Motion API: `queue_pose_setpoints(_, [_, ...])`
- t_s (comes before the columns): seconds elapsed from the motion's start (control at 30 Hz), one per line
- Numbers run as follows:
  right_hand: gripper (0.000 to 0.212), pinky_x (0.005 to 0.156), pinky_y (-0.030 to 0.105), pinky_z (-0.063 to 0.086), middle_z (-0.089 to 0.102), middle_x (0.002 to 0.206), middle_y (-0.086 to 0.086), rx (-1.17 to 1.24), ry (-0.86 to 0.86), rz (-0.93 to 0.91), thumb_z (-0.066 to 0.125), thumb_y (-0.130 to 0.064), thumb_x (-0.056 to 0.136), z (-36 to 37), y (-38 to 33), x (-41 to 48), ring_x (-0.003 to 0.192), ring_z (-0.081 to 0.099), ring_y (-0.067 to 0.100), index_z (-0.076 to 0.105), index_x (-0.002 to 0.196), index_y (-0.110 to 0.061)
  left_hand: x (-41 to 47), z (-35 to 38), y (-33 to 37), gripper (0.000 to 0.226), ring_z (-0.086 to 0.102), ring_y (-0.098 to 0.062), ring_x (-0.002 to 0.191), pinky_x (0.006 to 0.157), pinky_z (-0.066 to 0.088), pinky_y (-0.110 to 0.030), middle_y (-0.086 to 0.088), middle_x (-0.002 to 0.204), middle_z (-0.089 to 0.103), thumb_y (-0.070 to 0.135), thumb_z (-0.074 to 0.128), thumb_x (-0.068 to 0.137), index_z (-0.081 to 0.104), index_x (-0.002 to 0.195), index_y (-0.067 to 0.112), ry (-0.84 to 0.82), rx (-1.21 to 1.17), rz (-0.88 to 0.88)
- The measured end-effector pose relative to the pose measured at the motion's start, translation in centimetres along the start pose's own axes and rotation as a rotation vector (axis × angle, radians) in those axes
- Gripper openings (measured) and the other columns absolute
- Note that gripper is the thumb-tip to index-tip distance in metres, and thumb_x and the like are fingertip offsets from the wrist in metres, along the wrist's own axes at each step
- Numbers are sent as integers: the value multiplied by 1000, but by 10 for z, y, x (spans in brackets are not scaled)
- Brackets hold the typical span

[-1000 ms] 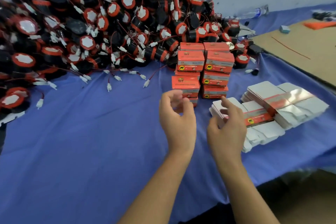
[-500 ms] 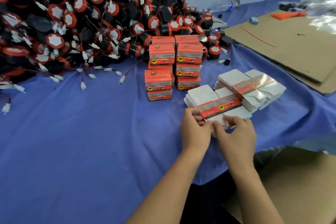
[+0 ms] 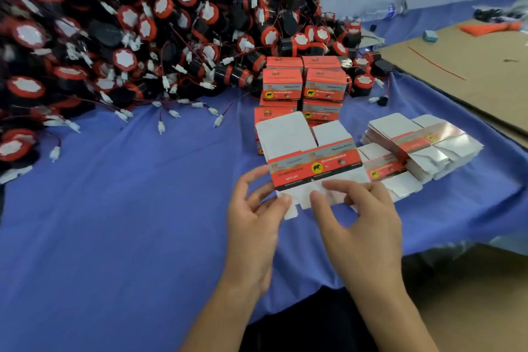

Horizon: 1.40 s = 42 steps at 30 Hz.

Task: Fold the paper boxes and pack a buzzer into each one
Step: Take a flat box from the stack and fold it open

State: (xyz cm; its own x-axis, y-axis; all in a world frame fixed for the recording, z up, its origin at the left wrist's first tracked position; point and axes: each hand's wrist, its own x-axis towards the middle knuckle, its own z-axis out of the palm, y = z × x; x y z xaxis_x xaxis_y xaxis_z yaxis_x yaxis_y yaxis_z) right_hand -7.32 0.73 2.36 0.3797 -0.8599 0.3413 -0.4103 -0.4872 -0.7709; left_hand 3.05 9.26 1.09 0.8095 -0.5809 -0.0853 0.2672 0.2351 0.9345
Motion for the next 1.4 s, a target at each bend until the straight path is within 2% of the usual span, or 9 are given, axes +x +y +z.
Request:
queue_pose_setpoints(0.13, [61,108,33,34,36,133,0,-128,-236,-201,81,-37,81,9,-25,3,128,36,23,57,137,-44,-22,-58,20,50,73,-19,108,78,59,-24,-2,120,76,-4,71,89,70,117,37,107,11,41])
queue_pose_setpoints(0.23, [74,107,1,23,24,147,-5,-2,-673,-208,81,-32,84,30,-43,3,130,24,-17,42,143,-55,-39,-92,26,49,73,-16,103,76,59,-24,-2,119,76,-2,73,85,71,117,36,162,16,64])
queue_pose_setpoints(0.33, [63,82,-8,31,31,134,-13,-8,-736,-230,80,-34,83,53,-56,-9,106,34,-35,51,135,-54,-55,-120,31,53,72,-11,107,79,59,-26,7,119,76,-8,67,93,72,114,41,261,140,104])
queue_pose_setpoints(0.6, [58,67,36,64,59,114,-6,324,-943,46,85,-8,72,92,-97,-57,92,70,12,52,104,-43,-82,-179,47,54,71,-6,106,89,54,-16,18,117,75,-9,60,96,67,126,35,330,446,166])
queue_pose_setpoints(0.73, [51,85,52,62,72,120,3,686,-1127,281,82,-11,76,94,-111,-75,98,76,31,55,116,-29,-90,-192,57,47,66,-8,122,92,55,-20,13,132,69,7,68,97,64,136,33,139,416,92])
queue_pose_setpoints(0.93, [57,85,46,61,70,124,25,1070,-1236,581,68,-23,85,80,-118,-70,112,69,44,50,138,-18,-106,-211,72,98,41,1,144,112,40,-29,25,154,44,47,92,68,38,150,56,-42,640,189])
queue_pose_setpoints(1.1, [68,100,54,55,66,135,18,979,-1344,534,77,-36,80,70,-116,-77,126,63,38,53,140,-15,-102,-207,75,76,57,-18,132,100,52,-25,11,138,61,17,89,72,54,137,34,172,593,494])
queue_pose_setpoints(1.3, [92,91,60,56,56,150,4,1036,-1244,490,97,-45,56,47,-117,-42,134,59,24,59,140,-42,-106,-217,98,63,56,-19,135,107,47,-26,10,139,62,12,78,76,59,134,27,55,716,562])
queue_pose_setpoints(1.4, [67,88,50,58,62,142,0,964,-1346,336,86,-44,76,49,-134,-38,118,66,20,64,138,-33,-109,-212,107,65,50,-13,141,110,42,-21,14,144,59,10,78,77,61,137,27,-57,844,563])
